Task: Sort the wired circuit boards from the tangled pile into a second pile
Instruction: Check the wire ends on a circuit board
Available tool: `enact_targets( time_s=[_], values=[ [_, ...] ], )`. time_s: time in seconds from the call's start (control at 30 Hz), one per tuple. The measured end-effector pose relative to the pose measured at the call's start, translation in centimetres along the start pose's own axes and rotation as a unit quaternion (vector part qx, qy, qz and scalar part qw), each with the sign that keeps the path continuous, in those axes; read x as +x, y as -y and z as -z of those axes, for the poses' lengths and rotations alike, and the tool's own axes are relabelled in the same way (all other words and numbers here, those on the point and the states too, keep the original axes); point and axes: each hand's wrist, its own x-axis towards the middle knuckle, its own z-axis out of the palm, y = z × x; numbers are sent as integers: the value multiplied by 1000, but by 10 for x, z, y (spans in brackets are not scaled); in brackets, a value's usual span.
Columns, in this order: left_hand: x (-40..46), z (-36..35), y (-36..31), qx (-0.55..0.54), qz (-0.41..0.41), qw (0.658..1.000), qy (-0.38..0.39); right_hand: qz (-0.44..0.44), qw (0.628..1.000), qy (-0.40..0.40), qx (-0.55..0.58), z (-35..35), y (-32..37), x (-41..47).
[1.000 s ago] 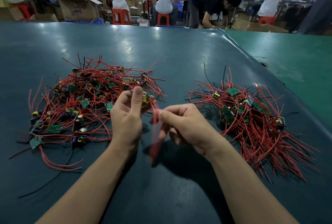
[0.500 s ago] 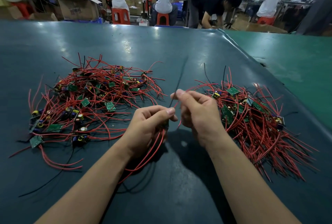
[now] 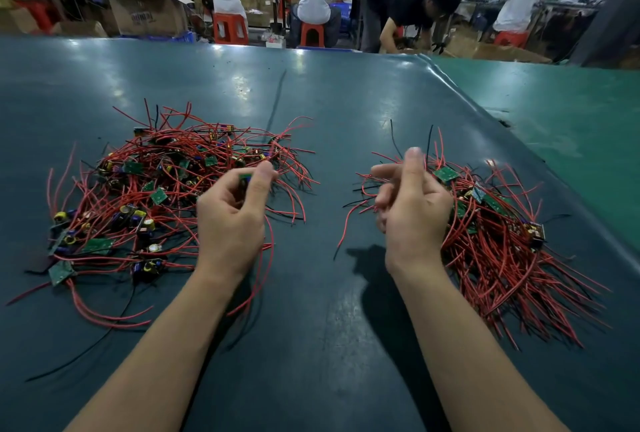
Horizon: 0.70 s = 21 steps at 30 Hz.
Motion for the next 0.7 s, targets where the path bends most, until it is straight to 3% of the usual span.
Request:
enact_targets(
  time_s=[0.07,0.13,0.27,0.33,0.4,0.5,0.57,0.6,0.7],
  values=[
    [5,6,7,123,-47,990,-54,40,991,46,-115,-2,-6,-4],
    [7,10,13,253,-67,962,-77,97,956,99,-258,-2,-13,-7],
    [6,7,23,367,-57,928,-8,57,851,247,-460,-3,-24,-17],
    [3,5,24,395,-41,918,17,41,813,276,-510,-4,-26,-20],
    [1,5,21,369,-67,927,-18,45,832,262,-487,-4,-26,-19],
    [2,4,12,243,-132,958,-73,89,906,219,-351,-7,-19,-19],
    [-1,-3,7,124,-115,985,-19,20,950,255,-181,-12,-14,-22],
    [-4,-7,4,65,-71,995,20,-15,953,279,-121,-13,-12,-24],
    [-10,-13,2,-13,-1,997,80,-65,948,303,-72,-12,-10,-24]
  ],
)
